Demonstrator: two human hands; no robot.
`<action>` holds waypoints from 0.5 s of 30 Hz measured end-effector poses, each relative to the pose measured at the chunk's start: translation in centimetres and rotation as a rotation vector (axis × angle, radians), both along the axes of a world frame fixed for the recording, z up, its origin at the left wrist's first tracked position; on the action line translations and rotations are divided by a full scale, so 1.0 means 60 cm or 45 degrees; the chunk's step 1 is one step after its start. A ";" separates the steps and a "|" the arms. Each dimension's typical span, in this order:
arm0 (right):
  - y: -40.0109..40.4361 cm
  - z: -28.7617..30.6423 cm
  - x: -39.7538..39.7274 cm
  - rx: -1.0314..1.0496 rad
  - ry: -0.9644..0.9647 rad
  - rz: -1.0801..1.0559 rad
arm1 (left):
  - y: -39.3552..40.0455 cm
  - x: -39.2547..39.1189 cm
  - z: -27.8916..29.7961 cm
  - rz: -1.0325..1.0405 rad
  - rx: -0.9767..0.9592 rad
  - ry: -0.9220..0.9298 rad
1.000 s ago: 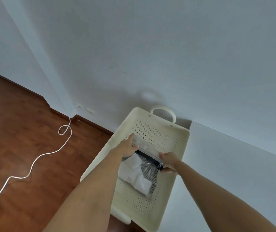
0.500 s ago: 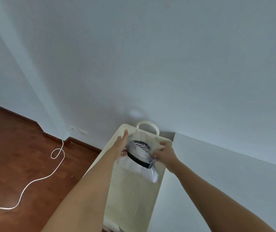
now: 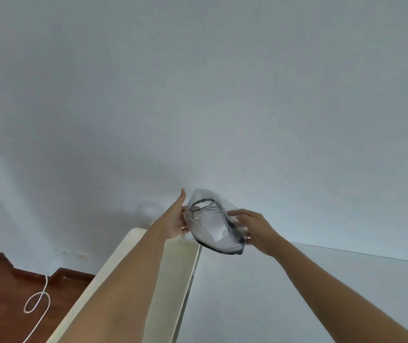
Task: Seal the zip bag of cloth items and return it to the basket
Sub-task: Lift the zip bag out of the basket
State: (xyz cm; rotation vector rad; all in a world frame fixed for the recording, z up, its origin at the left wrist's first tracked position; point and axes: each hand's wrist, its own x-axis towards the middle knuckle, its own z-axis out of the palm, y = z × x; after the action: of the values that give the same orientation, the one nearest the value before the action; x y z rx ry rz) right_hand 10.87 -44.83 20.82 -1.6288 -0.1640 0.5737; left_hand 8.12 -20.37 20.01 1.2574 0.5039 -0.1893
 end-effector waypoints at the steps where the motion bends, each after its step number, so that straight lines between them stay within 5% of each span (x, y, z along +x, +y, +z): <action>1: -0.031 0.005 0.004 0.034 0.031 -0.005 | -0.030 0.006 0.011 -0.035 0.009 -0.023; 7: -0.215 0.010 0.017 0.396 0.412 -0.030 | -0.198 0.040 0.037 -0.197 0.106 -0.175; 15: -0.384 0.008 0.016 0.479 0.506 -0.122 | -0.356 0.045 0.040 -0.429 0.013 -0.330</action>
State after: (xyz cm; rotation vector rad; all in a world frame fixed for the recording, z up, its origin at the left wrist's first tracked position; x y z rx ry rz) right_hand 11.82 -67.85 21.29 -1.1284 0.0960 0.7326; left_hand 10.82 -41.74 22.42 1.3491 0.0677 -0.3024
